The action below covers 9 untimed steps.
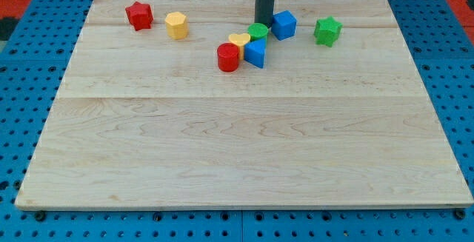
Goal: Move the yellow hexagon towards the top center
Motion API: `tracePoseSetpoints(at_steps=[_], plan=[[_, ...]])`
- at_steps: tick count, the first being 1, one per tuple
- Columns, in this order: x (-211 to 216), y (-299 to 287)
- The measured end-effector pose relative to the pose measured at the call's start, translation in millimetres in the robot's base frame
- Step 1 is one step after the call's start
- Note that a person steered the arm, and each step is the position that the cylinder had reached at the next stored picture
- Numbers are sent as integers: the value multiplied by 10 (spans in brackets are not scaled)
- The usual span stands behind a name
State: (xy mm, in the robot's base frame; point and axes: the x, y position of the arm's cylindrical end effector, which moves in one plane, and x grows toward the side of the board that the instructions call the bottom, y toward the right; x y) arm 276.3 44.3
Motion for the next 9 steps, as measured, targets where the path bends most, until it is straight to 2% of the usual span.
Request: tracePoseSetpoints(at_steps=[1, 3, 4, 5, 6, 7, 8, 9], plan=[[2, 9], [383, -300], [374, -787], [351, -1602], [257, -2154], [-86, -1240], [-271, -1048], [-242, -1807]])
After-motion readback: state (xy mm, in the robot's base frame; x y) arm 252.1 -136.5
